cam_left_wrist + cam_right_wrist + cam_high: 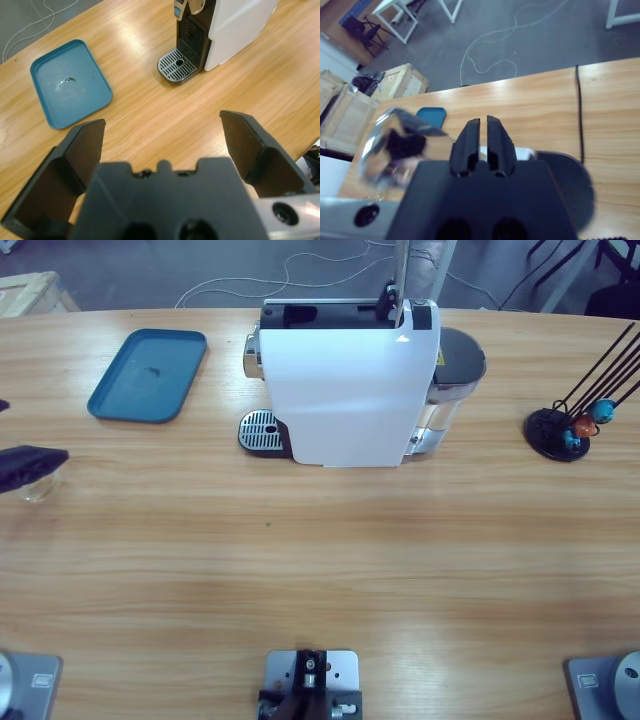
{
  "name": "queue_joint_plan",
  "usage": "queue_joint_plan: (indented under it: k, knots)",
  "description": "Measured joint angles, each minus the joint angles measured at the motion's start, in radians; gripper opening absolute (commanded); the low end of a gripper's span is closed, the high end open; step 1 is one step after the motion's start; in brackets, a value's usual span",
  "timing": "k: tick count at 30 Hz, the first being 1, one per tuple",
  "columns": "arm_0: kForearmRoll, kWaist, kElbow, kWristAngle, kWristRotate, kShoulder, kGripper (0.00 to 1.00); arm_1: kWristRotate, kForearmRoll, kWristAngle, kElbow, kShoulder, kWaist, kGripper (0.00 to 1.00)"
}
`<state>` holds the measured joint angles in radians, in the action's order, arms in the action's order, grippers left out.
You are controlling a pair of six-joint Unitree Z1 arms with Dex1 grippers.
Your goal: Pour coffee
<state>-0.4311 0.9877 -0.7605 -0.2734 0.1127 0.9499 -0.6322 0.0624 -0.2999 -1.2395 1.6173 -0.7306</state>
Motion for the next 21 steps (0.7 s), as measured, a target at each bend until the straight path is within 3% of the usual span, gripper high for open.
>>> queue_joint_plan:
  k: [12,21]
  knots:
    - [0.000,0.000,0.013,0.014,0.004,-0.009,0.982,0.018,-0.131,0.029,-0.068,0.114,-0.138,0.000]
    - [-0.020,0.000,-0.012,0.023,0.004,-0.009,0.977,0.020,-0.205,0.087,-0.095,0.240,-0.161,0.000]
